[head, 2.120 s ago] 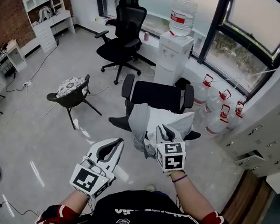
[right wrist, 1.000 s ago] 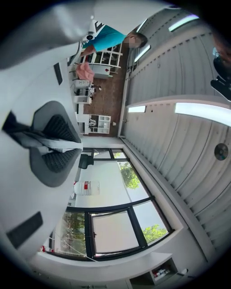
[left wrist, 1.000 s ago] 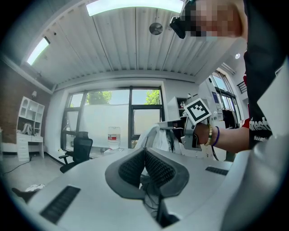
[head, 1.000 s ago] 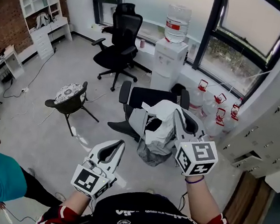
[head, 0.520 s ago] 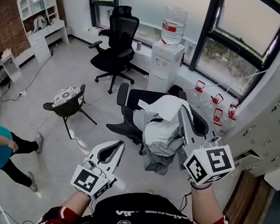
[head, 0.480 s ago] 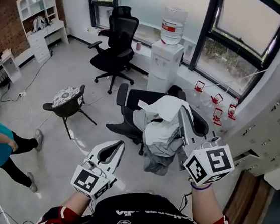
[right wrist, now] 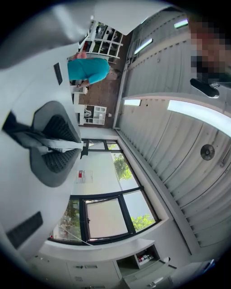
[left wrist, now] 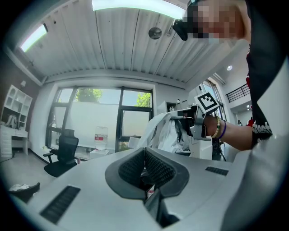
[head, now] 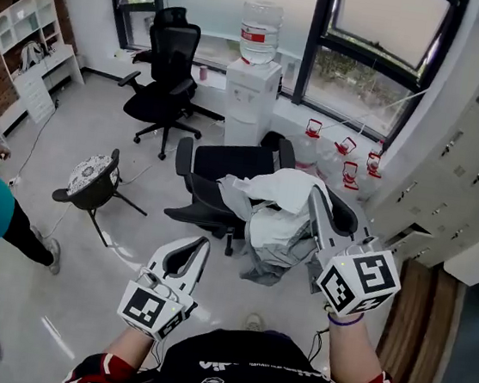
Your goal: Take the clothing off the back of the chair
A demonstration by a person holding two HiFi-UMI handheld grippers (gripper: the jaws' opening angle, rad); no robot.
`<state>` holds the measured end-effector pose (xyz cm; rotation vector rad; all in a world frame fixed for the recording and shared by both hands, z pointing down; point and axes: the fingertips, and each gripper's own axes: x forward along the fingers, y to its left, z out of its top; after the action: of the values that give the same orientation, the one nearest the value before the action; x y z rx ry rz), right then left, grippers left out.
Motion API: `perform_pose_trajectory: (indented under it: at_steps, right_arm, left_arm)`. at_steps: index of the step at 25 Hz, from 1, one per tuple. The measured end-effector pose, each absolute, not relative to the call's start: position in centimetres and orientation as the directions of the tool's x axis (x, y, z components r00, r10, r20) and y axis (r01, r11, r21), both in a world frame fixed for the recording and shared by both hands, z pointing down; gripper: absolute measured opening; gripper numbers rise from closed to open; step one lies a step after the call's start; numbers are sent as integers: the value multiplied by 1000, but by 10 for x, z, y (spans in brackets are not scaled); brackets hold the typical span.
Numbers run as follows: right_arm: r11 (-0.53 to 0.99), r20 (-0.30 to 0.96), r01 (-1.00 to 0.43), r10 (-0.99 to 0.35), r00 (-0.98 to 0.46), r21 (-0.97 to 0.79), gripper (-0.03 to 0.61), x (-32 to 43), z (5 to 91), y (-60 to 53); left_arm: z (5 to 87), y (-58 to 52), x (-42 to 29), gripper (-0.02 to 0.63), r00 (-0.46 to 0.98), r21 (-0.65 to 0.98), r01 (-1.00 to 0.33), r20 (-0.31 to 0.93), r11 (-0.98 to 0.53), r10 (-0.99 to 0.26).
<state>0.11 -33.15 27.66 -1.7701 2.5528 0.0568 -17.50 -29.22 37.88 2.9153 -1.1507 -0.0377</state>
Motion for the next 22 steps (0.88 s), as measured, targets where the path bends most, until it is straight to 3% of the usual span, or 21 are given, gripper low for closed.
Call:
perform_pose_trajectory:
  at_steps: [14,22]
  right_arm:
    - [160,12,-987,-987,-160,-10,41,62,310,-273]
    - [89,35,-996,-995,-89,-23,41,139,322,-243]
  left_arm:
    - [392,-272,-138,25,822,23,-569,9,-822,-569]
    - [389,-264,-60,25,859,7,-512,3,-859,-512]
